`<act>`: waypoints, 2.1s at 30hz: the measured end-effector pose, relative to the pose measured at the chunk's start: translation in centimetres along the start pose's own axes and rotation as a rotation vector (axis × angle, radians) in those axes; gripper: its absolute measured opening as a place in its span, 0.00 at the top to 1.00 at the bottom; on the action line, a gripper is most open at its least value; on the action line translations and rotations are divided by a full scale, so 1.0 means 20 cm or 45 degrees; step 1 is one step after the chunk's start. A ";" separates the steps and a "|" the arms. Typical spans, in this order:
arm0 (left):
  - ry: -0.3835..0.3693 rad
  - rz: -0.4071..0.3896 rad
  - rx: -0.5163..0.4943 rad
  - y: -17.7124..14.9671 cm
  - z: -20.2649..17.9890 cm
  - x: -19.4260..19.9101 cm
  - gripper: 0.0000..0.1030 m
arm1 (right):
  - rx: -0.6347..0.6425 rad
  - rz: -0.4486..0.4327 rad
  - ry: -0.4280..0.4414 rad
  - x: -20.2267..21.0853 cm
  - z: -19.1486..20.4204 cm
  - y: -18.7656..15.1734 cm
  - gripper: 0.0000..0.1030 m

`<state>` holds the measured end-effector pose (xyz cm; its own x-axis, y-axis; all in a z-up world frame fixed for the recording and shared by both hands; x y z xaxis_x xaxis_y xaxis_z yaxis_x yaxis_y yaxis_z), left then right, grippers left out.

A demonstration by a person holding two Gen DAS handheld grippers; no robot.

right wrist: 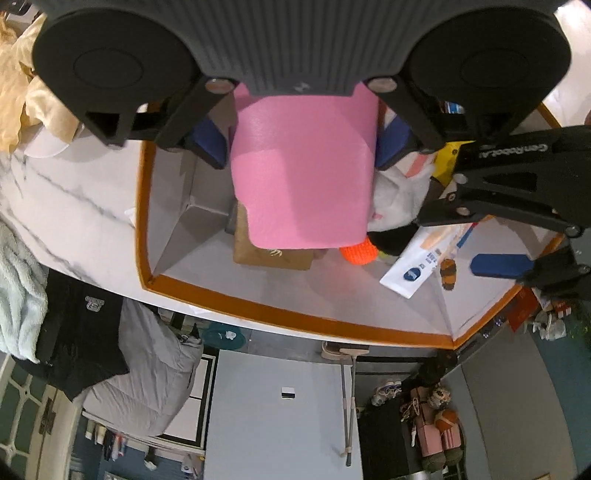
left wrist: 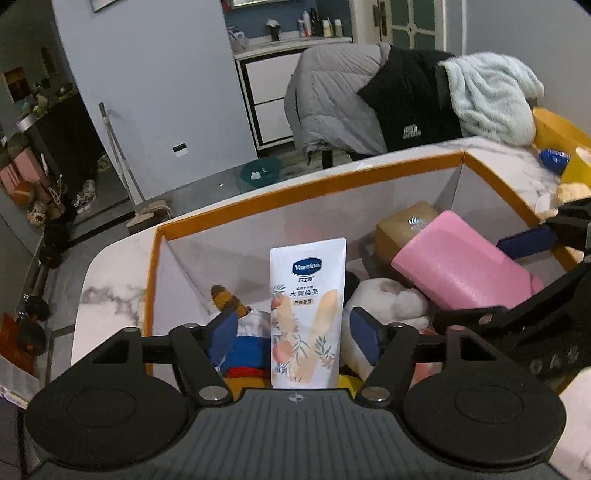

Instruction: Organize objects

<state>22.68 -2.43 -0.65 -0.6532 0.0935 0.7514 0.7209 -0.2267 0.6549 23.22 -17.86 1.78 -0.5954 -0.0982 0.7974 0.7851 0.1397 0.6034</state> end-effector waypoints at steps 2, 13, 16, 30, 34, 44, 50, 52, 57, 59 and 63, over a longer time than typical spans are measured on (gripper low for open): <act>0.002 -0.008 0.011 0.01 0.01 0.03 0.21 | -0.049 -0.017 0.022 0.03 -0.02 0.01 0.11; -0.020 -0.105 0.064 0.03 0.04 0.33 0.16 | -0.157 -0.166 0.059 0.34 0.04 0.03 0.11; -0.040 -0.143 0.079 0.01 0.04 0.43 0.14 | -0.190 -0.208 0.082 0.43 0.09 -0.01 0.08; -0.071 -0.174 0.340 -0.23 0.02 0.67 0.04 | -0.188 -0.331 -0.059 0.83 0.27 -0.26 0.03; 0.018 -0.211 0.331 -0.28 0.00 0.72 0.01 | -0.175 -0.353 -0.115 0.89 0.30 -0.31 0.01; 0.064 -0.163 0.382 -0.34 0.07 0.74 0.01 | -0.208 -0.373 -0.170 0.93 0.34 -0.39 0.01; 0.038 -0.144 0.421 -0.40 0.10 0.74 0.01 | -0.211 -0.386 -0.187 0.94 0.36 -0.41 0.01; 0.028 -0.140 0.433 -0.40 0.09 0.75 0.00 | -0.218 -0.376 -0.196 0.93 0.37 -0.41 0.01; 0.024 -0.130 0.431 -0.40 0.06 0.74 0.00 | -0.206 -0.378 -0.181 0.92 0.40 -0.43 0.01; 0.023 -0.133 0.426 -0.40 0.05 0.74 0.00 | -0.205 -0.377 -0.173 0.91 0.40 -0.43 0.01; 0.000 -0.116 0.435 -0.40 0.03 0.72 0.00 | -0.201 -0.390 -0.167 0.91 0.40 -0.45 0.01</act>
<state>7.64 1.35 4.97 -0.7186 0.0981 0.6885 0.6953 0.1203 0.7086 3.99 -13.05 10.91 -0.8156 0.0167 0.5784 0.5777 -0.0310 0.8156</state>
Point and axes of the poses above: each gripper's, at about its wrist camera, not at the fingertips, and x roughly against the way its jaws point, z to its left, y to its top, the point moved 3 cm from there along -x, roughly the way its jaws point, and after that the axes turned 4 degrees about x, right-handed, at the moved point
